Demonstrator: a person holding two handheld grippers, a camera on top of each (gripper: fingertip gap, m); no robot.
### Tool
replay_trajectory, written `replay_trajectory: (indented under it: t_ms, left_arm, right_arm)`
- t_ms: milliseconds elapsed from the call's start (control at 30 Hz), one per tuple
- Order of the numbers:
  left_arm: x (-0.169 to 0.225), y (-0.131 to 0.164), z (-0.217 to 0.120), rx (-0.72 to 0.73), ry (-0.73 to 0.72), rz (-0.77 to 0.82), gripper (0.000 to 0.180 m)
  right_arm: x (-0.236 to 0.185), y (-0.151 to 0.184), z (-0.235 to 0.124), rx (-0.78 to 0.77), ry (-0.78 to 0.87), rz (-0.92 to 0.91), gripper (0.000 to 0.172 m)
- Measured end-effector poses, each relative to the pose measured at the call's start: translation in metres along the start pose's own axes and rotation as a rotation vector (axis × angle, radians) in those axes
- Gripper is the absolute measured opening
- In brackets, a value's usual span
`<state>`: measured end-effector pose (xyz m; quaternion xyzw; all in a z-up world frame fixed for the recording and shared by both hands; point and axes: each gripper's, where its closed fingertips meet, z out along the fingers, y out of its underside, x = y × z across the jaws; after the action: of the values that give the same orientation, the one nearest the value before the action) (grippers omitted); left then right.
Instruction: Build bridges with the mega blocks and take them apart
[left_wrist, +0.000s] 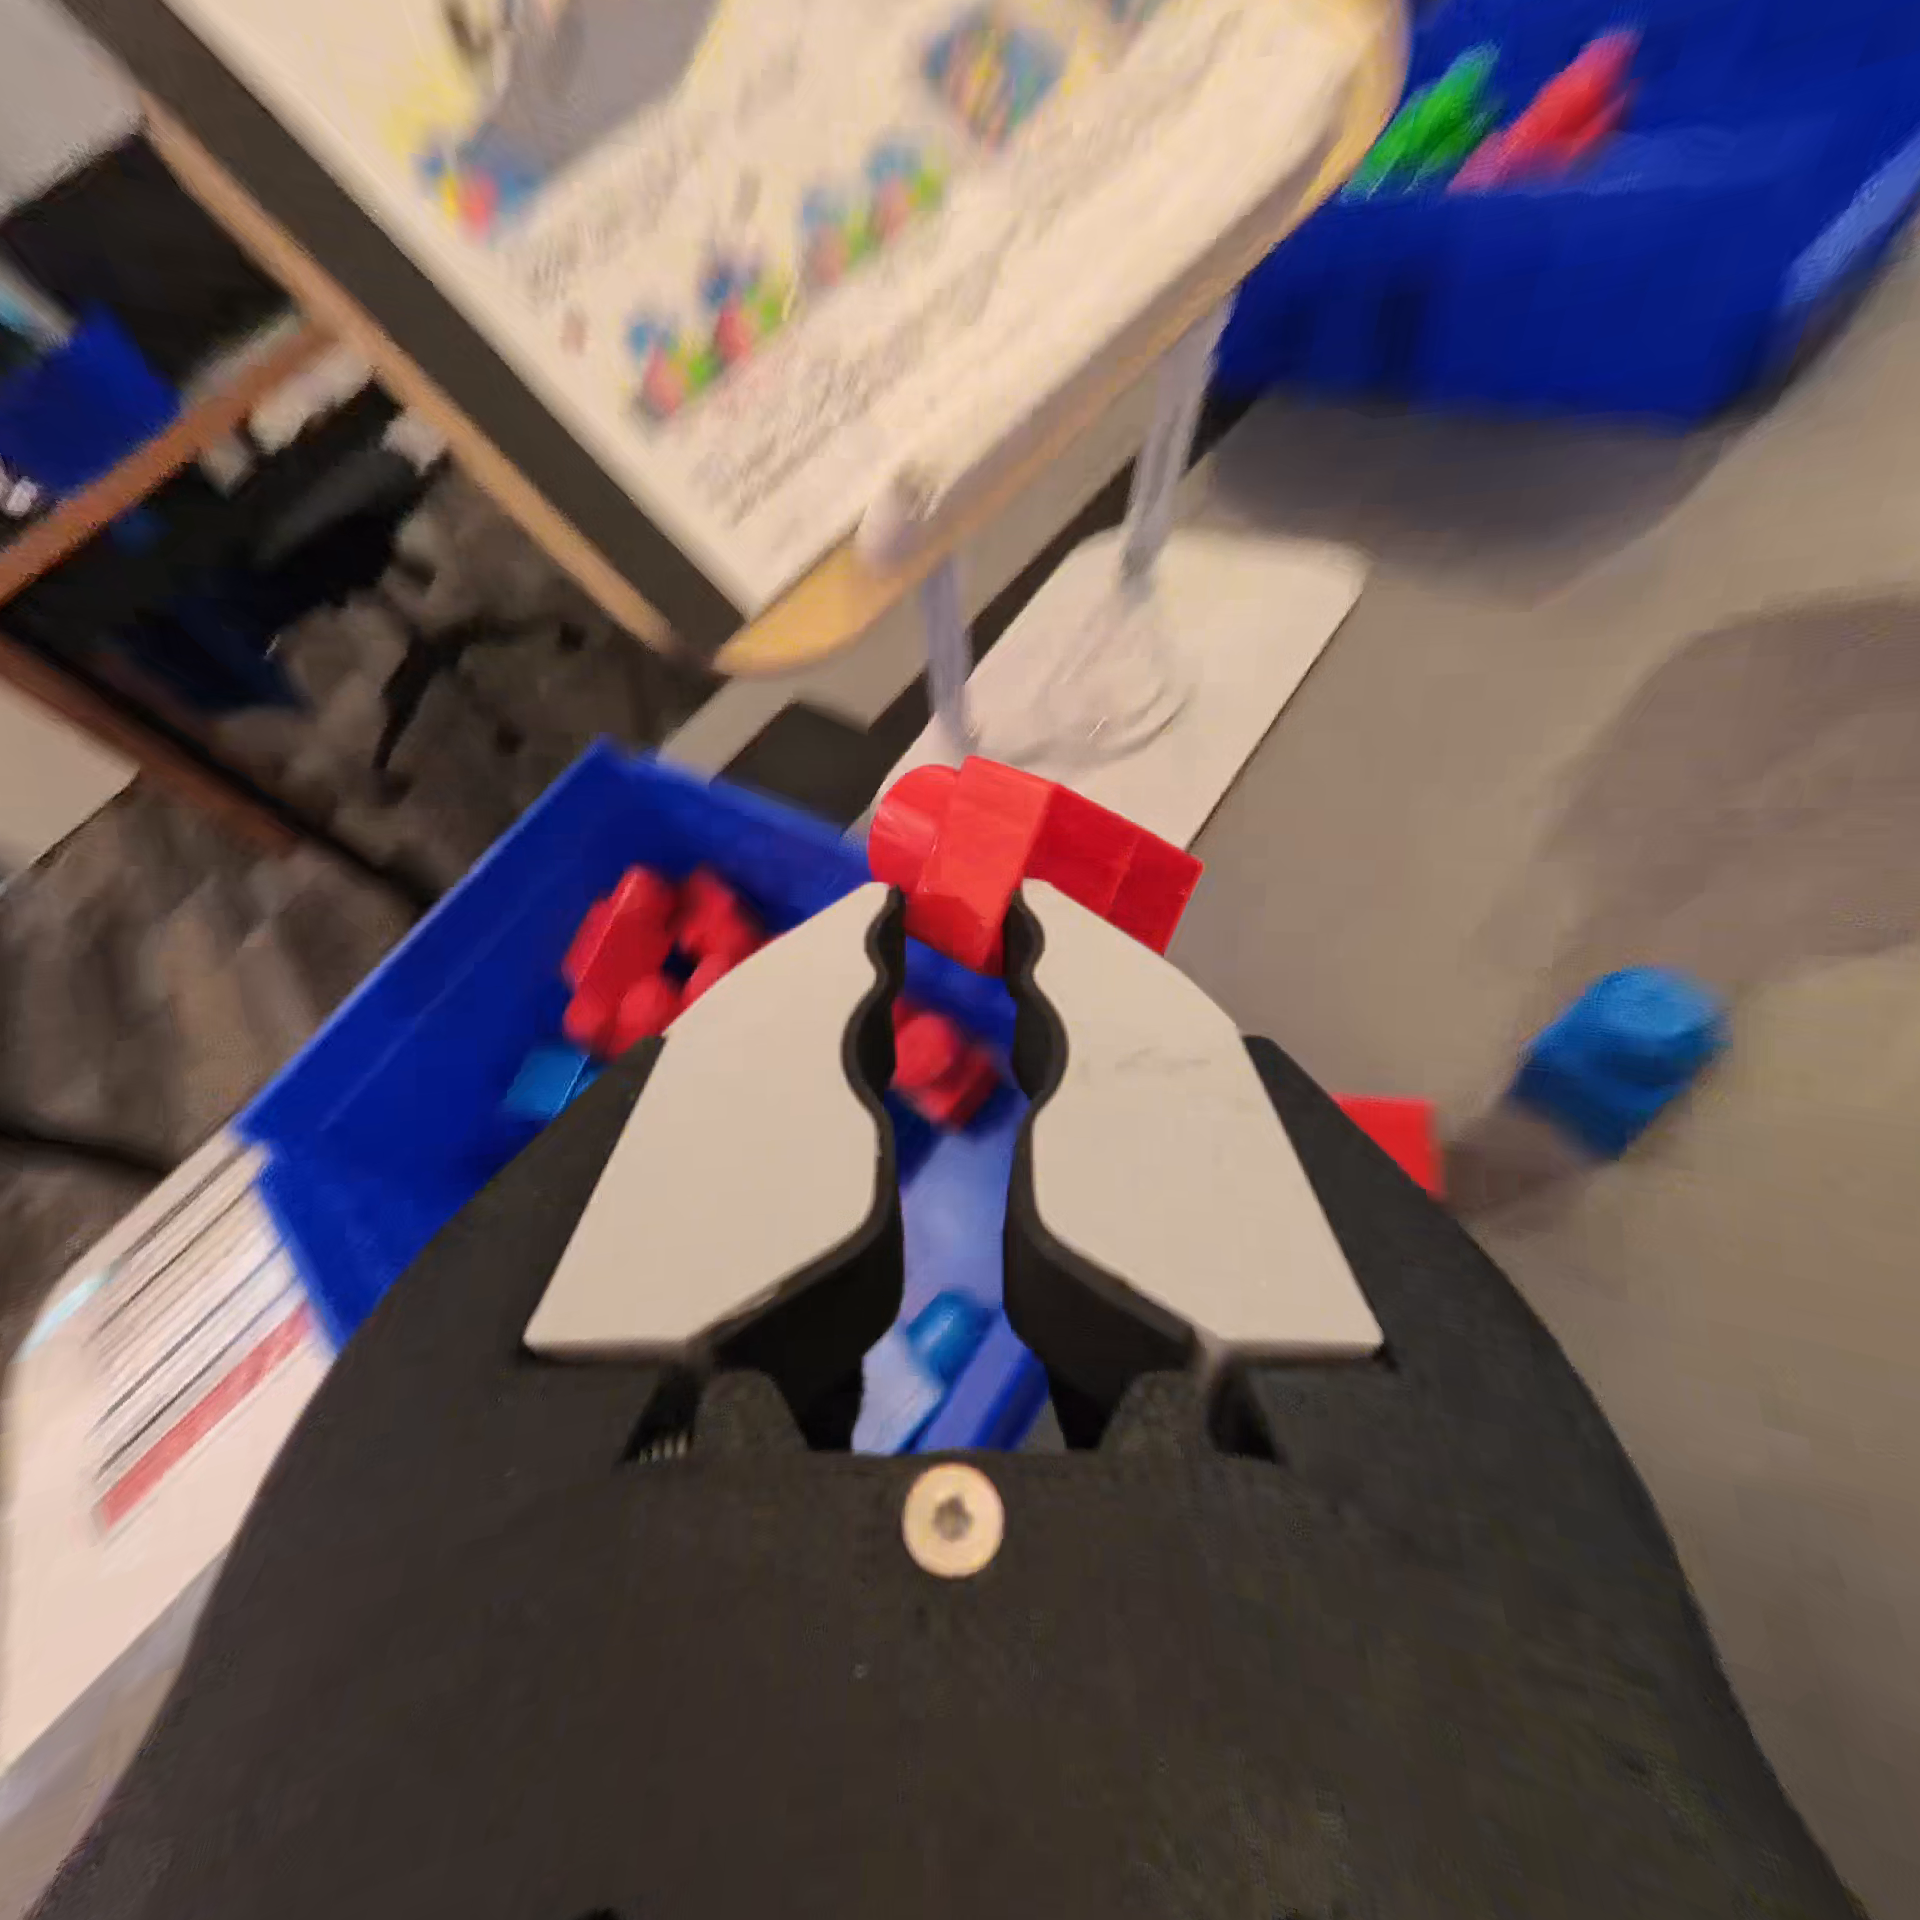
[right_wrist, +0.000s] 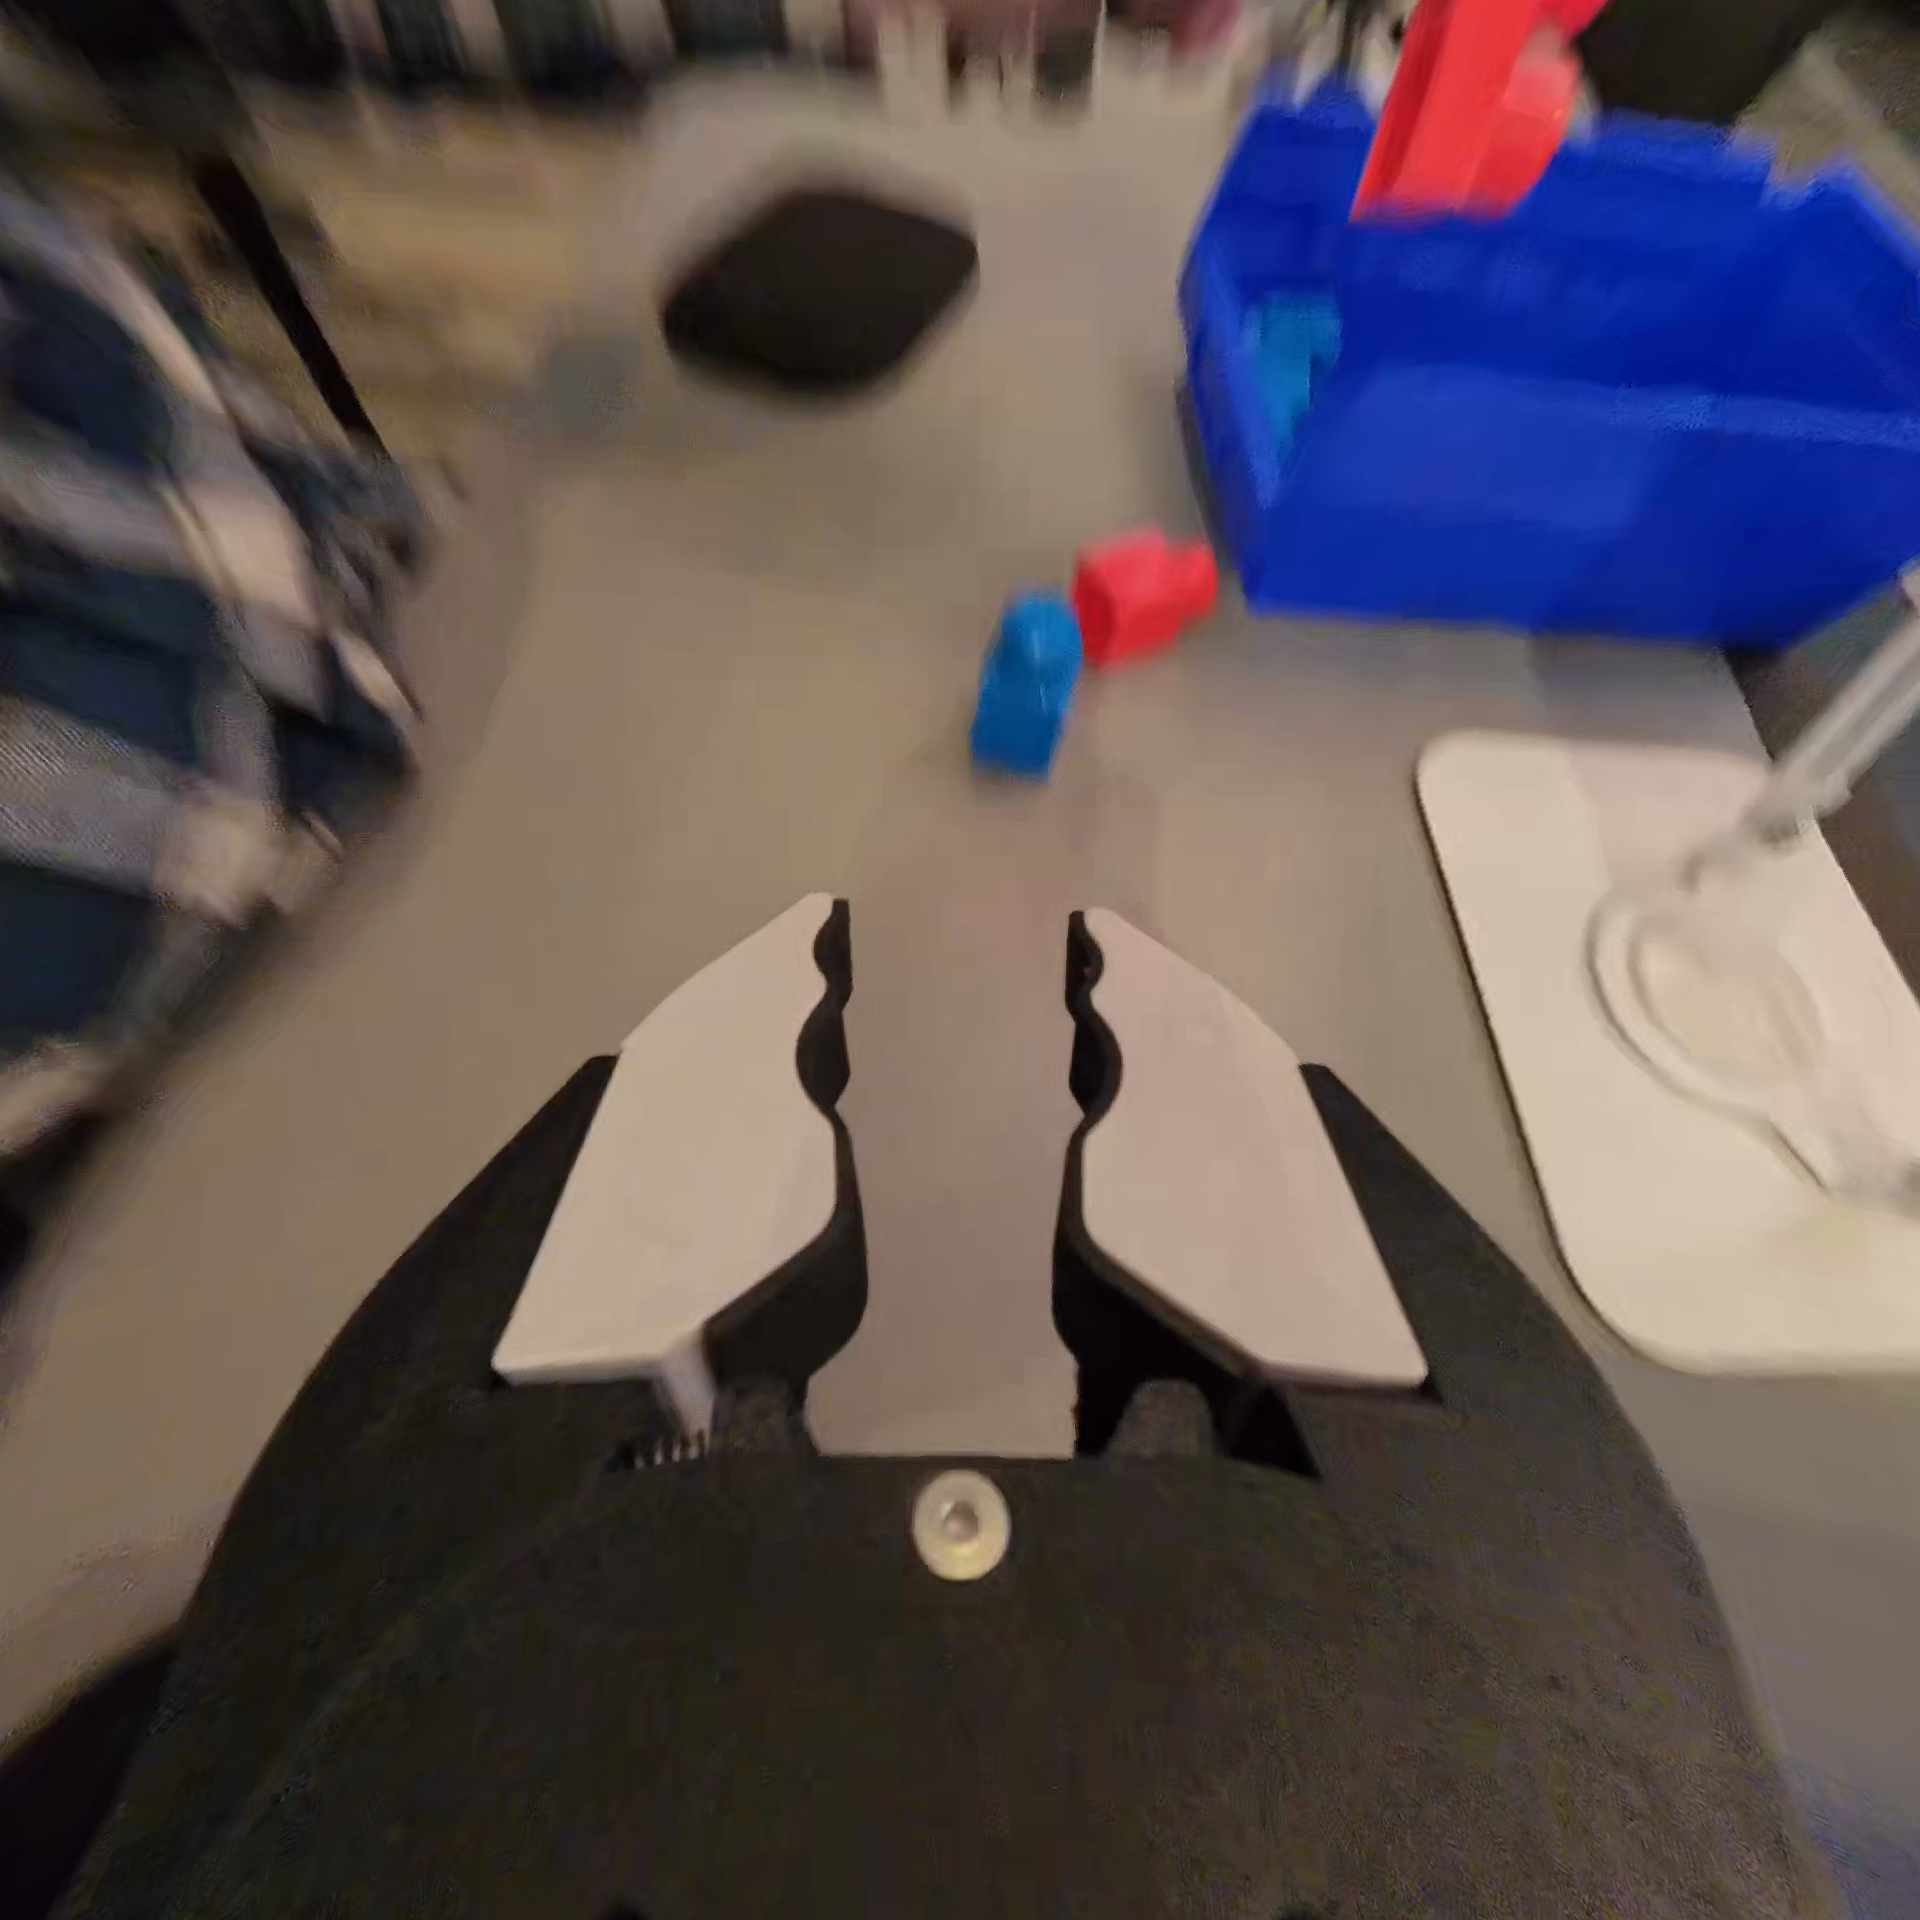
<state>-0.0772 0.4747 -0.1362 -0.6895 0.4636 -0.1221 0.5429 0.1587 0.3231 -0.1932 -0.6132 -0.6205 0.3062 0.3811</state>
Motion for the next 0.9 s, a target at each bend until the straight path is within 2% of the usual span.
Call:
replay_trajectory:
  t_ms: [133, 233, 333, 467, 500, 567, 633, 667, 733, 800, 900]
  left_arm:
    - [0.071, -0.066, -0.023, 0.257, 0.229, 0.044, 0.017]
    - [0.129, -0.101, -0.032, 0.364, 0.383, 0.114, 0.017]
    - [0.175, -0.121, -0.035, 0.412, 0.5, 0.184, 0.017]
    - [0.205, -0.126, -0.028, 0.397, 0.532, 0.272, 0.017]
    - [0.207, -0.126, -0.027, 0.397, 0.522, 0.282, 0.017]
    - [0.212, -0.125, -0.028, 0.413, 0.524, 0.276, 0.017]
    - [0.205, -0.117, -0.025, 0.359, 0.462, 0.268, 0.02]
    - [0.197, -0.111, -0.025, 0.334, 0.417, 0.248, 0.031]
    - [0.172, -0.084, -0.022, 0.218, 0.33, 0.152, 0.037]
    - [0.149, -0.046, -0.02, 0.086, 0.273, 0.046, 0.052]
    - [0.128, 0.01, -0.013, -0.116, 0.216, -0.06, 0.051]
  right_arm:
    - [0.005, -0.084, -0.011, 0.38, -0.193, 0.224, 0.054]
    - [0.01, -0.111, -0.009, 0.489, -0.378, 0.349, 0.057]
    - [0.002, -0.122, 0.0, 0.523, -0.585, 0.454, 0.058]
    - [-0.039, -0.129, 0.017, 0.488, -0.799, 0.417, 0.054]
    - [-0.05, -0.13, 0.017, 0.491, -0.839, 0.373, 0.037]
    - [-0.057, -0.129, 0.022, 0.486, -0.787, 0.304, 0.036]
    - [-0.048, -0.122, 0.025, 0.454, -0.706, 0.292, 0.036]
    - [-0.039, -0.116, 0.025, 0.423, -0.649, 0.295, 0.036]
    - [-0.015, -0.094, 0.028, 0.324, -0.518, 0.294, 0.036]
    - [0.013, -0.056, 0.037, 0.125, -0.328, 0.262, 0.036]
    - [0.033, -0.007, 0.051, -0.164, -0.213, 0.213, 0.036]
